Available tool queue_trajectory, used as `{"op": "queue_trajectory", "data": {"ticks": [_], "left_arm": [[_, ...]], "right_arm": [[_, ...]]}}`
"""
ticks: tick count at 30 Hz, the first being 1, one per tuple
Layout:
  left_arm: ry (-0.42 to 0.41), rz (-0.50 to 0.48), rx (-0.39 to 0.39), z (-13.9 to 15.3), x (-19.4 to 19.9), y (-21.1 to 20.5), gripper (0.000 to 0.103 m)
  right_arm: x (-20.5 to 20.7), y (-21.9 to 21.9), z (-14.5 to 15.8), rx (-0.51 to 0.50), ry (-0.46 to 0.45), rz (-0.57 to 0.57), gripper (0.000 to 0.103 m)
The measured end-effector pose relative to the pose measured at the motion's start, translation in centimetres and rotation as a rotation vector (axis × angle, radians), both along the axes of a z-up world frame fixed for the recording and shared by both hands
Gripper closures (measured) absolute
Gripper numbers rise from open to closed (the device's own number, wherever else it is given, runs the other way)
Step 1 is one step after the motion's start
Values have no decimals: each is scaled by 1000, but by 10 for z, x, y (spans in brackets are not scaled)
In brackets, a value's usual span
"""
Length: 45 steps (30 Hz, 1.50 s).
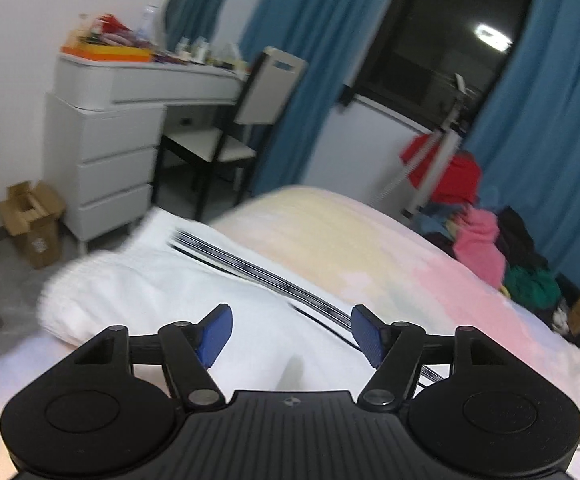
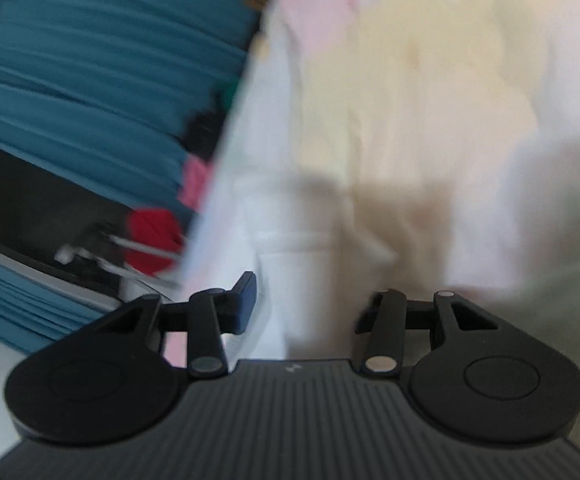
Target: Fold clothes
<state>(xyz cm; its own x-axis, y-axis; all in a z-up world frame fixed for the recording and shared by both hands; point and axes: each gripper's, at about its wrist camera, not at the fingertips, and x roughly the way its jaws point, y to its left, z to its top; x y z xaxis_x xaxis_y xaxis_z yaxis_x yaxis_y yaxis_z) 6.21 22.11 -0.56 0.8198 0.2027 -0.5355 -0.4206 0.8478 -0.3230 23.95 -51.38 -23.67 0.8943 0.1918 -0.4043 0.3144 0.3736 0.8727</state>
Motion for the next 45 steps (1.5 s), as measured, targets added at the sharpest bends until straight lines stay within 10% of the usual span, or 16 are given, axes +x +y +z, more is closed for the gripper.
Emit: {"op": "queue_trajectory", "data": {"ticks": [4, 9, 17, 25, 36, 45], "left_arm": [[57, -164, 90, -28, 32, -63, 34], [65, -339, 256, -58, 65, -131, 29], [214, -451, 442, -134, 83, -181, 27], [229, -441, 411, -136, 87, -178, 27], [191, -436, 376, -109, 86, -170, 27], [58, -280, 179, -50, 66, -115, 24]], "right_arm": [[9, 2, -6, -33, 57, 21, 59], [6, 5, 13, -131, 59, -16, 85], [3, 18, 25, -262, 58, -41, 88], [-9, 69, 80, -695, -15, -50, 88], [-71, 251, 165, -1284, -408, 82, 89], [-140, 407, 58, -1780, -641, 614, 89]]}}
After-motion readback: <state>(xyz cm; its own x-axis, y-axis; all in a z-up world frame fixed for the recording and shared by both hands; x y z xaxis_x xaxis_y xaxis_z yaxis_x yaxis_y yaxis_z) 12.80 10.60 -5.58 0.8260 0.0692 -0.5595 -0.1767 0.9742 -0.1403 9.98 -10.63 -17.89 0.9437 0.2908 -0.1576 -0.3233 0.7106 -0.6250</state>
